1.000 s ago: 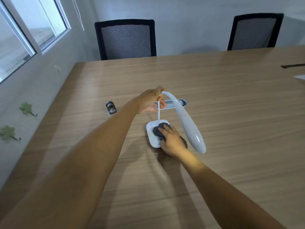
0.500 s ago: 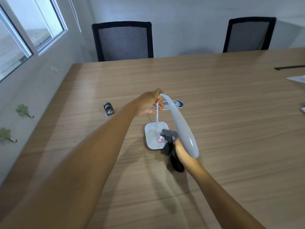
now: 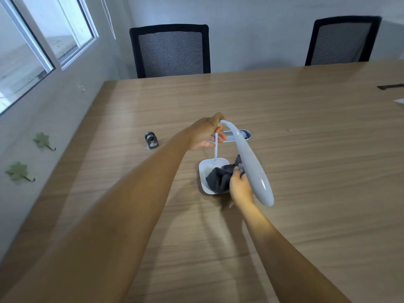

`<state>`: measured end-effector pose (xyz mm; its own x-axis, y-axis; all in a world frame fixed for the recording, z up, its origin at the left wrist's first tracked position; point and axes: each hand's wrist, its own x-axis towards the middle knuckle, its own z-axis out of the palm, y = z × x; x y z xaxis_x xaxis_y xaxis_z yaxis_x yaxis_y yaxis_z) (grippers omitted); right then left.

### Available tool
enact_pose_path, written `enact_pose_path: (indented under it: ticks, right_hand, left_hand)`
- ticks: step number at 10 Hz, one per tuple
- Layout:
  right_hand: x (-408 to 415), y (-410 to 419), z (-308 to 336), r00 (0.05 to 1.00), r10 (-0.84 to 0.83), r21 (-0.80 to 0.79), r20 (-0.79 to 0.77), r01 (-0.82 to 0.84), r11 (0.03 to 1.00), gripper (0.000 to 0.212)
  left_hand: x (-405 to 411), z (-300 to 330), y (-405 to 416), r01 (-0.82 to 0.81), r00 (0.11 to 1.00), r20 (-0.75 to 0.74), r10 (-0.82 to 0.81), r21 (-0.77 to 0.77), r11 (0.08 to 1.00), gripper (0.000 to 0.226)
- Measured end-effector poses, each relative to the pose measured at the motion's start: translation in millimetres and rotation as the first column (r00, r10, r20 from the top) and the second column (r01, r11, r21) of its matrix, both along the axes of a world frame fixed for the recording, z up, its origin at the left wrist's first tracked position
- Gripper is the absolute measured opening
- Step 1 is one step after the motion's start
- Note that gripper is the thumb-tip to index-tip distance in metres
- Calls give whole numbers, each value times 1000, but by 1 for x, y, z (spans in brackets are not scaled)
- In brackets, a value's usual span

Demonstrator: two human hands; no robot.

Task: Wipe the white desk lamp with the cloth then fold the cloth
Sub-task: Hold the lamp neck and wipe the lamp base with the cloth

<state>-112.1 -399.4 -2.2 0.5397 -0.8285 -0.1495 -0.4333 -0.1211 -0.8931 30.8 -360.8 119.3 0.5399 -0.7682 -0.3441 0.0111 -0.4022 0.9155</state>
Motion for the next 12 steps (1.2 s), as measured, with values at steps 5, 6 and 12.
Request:
enact_pose_path:
  ticks: [5,6,12]
  right_hand:
    - [-10,7,32,832,461,-239,-309,-537,809,50]
    - [-11,14,30,850,423,-285,-314,-509,812,43]
    - [18,28,13,756,398,-438,-520,-636,635,55]
  left_hand:
    - [1,-2,-1,-6,1000,17,6,6,1000,41]
    - [1,-2,-2,-10,1000,22,10,3,1000,41]
    - [2,-2,0,21,1000,14,-21,-9,1000,40]
